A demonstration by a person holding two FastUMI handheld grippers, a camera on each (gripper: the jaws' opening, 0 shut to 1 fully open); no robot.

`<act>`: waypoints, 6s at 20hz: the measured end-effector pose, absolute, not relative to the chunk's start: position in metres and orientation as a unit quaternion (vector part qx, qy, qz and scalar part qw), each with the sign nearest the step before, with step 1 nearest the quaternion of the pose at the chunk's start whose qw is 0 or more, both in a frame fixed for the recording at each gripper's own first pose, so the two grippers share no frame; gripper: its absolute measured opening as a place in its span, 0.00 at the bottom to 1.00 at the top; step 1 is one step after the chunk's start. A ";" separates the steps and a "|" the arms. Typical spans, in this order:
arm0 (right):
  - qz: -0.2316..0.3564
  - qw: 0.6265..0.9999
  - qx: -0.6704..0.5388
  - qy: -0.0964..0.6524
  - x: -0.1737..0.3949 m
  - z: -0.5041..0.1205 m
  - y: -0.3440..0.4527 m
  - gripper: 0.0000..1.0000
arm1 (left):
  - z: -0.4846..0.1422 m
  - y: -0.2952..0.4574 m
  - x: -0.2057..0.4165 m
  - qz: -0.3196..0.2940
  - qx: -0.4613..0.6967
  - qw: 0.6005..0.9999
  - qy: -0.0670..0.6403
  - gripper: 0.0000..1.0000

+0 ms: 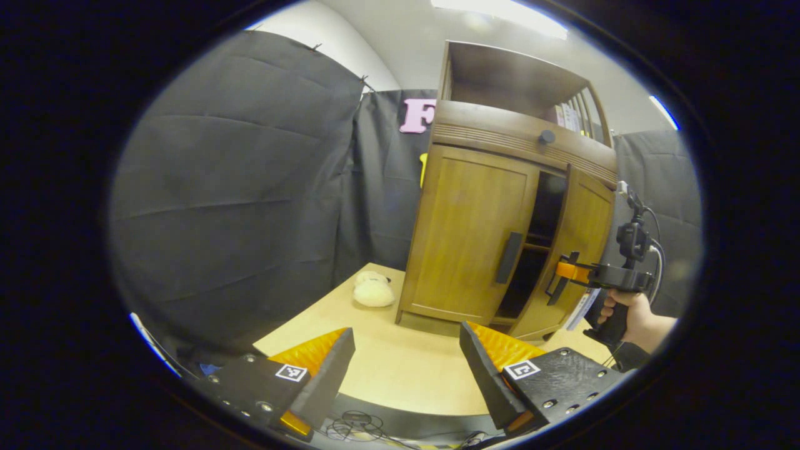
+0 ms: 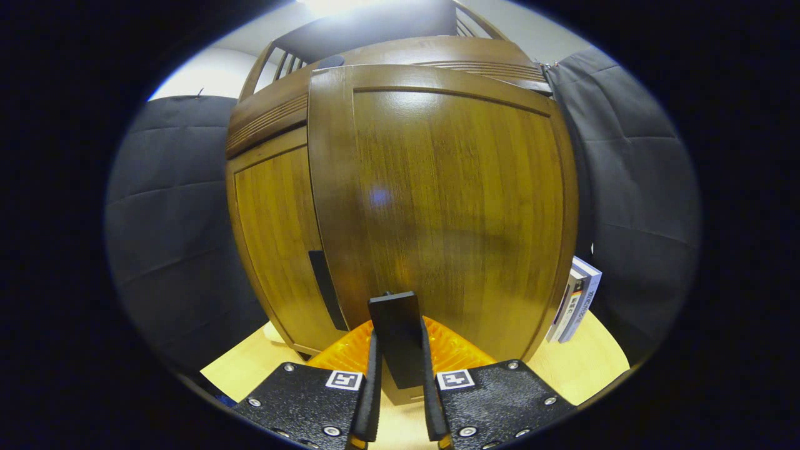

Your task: Open the right door of the double-door shoe cabinet with the right hand, and open the left door with the left hand.

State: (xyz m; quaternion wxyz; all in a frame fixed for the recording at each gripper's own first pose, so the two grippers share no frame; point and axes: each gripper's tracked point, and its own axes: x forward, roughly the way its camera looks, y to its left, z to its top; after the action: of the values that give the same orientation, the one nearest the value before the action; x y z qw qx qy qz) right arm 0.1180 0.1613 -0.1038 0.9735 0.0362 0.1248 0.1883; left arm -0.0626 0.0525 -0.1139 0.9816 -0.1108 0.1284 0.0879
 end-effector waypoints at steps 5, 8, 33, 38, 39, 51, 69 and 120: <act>0.178 0.975 0.044 0.125 0.097 -0.102 0.140 0.30 | -0.103 0.039 -0.059 0.053 -0.098 0.987 0.113 0.97; 0.172 0.976 0.046 0.127 0.088 -0.105 0.126 0.30 | -0.097 0.028 -0.051 0.028 -0.085 0.990 0.105 1.00; 0.162 0.974 0.043 0.150 0.047 -0.110 -0.067 0.08 | -0.063 -0.161 0.072 -0.079 -0.059 0.987 0.125 1.00; 0.199 0.970 0.014 0.136 0.060 -0.111 -0.105 0.07 | -0.054 -0.225 0.082 -0.062 -0.063 0.988 0.126 1.00; 0.211 0.968 0.023 0.136 0.062 -0.111 -0.109 0.07 | -0.055 -0.236 0.082 -0.057 -0.062 0.988 0.126 1.00; 0.276 0.950 0.046 0.139 0.066 -0.110 -0.120 0.07 | -0.041 -0.219 0.056 0.051 -0.034 0.992 0.109 1.00; 0.010 0.986 0.111 0.124 0.016 -0.090 -0.205 0.90 | -0.047 -0.122 0.236 -0.003 -0.035 0.995 0.093 1.00; 0.078 0.983 0.093 0.135 0.003 -0.118 0.024 0.96 | -0.087 -0.133 0.353 -0.130 -0.042 0.989 0.054 0.18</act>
State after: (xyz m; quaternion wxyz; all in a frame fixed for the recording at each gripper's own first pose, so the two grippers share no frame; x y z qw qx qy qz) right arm 0.0029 0.0240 -0.1181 0.9834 0.0932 0.1351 0.0776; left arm 0.3533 -0.1327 -0.0873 0.9892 -0.0417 0.0537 -0.1302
